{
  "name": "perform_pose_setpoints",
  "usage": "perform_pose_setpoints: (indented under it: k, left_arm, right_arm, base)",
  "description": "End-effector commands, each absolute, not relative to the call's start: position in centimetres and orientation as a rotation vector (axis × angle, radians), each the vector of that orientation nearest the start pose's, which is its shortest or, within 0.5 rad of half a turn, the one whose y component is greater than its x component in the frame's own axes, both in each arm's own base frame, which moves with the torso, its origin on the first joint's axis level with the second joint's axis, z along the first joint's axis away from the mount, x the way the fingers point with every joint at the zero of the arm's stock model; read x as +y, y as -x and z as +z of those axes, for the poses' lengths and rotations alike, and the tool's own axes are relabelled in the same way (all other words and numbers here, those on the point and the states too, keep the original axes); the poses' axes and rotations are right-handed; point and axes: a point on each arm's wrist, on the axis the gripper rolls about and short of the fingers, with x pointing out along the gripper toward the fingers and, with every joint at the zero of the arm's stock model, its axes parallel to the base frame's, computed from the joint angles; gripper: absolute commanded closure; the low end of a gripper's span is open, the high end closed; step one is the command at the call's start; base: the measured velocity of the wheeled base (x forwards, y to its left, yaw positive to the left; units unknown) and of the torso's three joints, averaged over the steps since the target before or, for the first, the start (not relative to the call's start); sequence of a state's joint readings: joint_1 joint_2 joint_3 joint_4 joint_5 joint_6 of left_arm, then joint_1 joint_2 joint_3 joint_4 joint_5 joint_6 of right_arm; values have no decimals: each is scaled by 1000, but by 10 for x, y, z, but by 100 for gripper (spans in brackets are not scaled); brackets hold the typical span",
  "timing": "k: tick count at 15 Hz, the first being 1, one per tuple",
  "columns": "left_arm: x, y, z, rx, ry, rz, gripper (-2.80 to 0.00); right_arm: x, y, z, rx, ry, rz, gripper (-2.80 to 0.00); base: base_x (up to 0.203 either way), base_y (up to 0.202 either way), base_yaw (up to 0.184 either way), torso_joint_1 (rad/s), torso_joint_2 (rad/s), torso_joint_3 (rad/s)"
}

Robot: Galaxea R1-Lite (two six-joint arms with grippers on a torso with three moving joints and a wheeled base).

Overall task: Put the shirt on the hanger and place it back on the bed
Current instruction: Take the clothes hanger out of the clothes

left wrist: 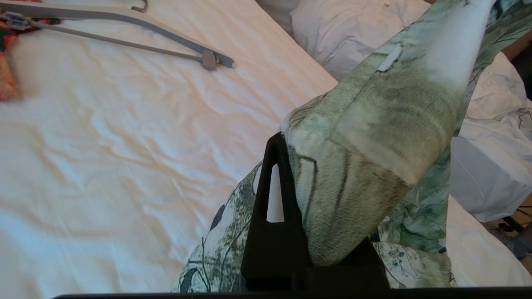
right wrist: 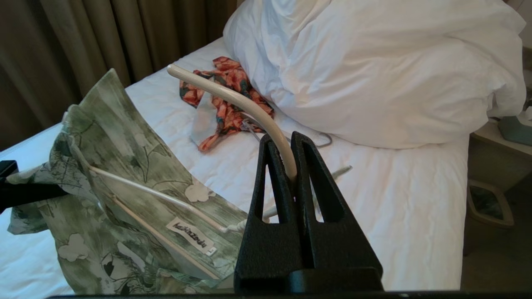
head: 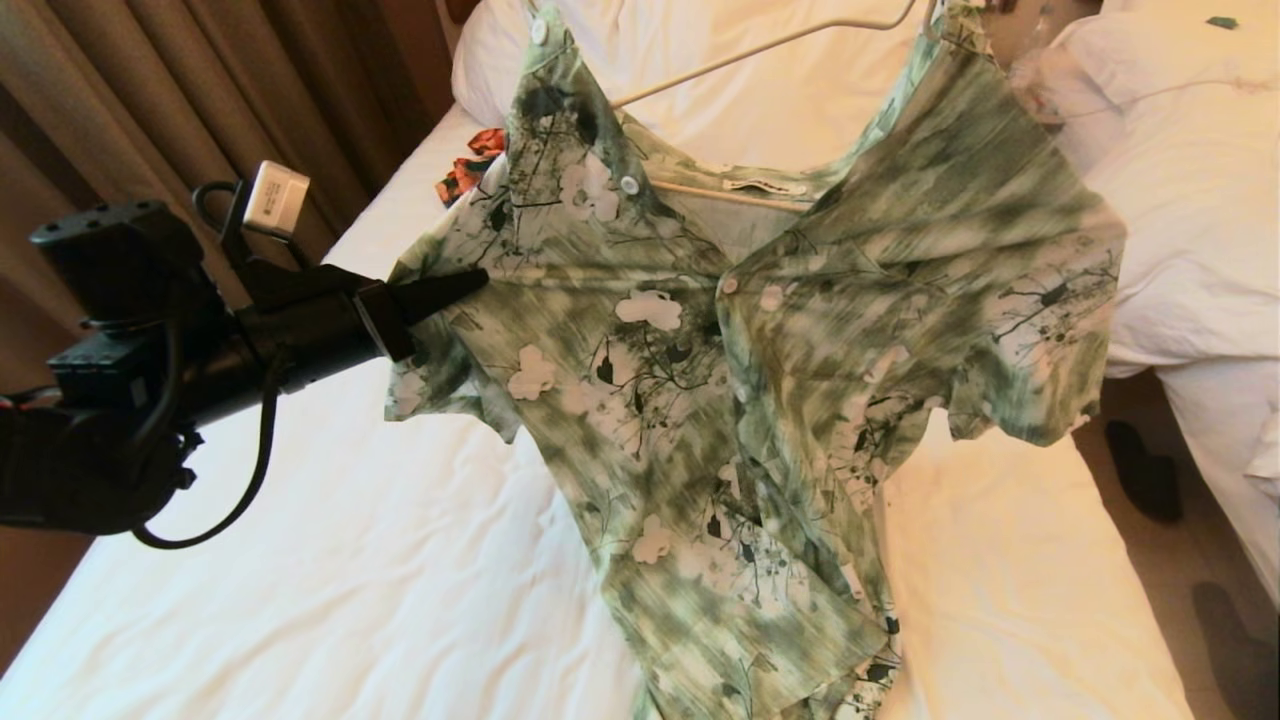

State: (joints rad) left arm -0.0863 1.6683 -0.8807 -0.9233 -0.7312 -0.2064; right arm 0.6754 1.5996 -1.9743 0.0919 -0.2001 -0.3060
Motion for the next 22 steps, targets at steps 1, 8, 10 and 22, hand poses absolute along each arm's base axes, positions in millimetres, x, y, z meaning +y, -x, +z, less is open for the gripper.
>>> perform_pose_setpoints:
  k: [1,8,10,22]
  left_arm:
    - [-38,-299,236,-39,154,-821,0]
    - [-38,-293,220,-24,160,-818,0]
    - [-42,-291,220,-20,162,-832,0]
    - [-139,-262,221,143,142,-955,0]
  right_arm:
    - [146,-192,463,-328,180,420,0]
    - [141,-192,464,-332,179,402,0]
    - [141,-192,464,-332,178,403,0]
    - [149,-198,462,-323,99,423,0]
  base:
    - [0,0,0,0,0,0]
    - [0,0,0,0,0,0]
    - [0,0,0,0,0,0]
    - [0,0,0,0,0,0]
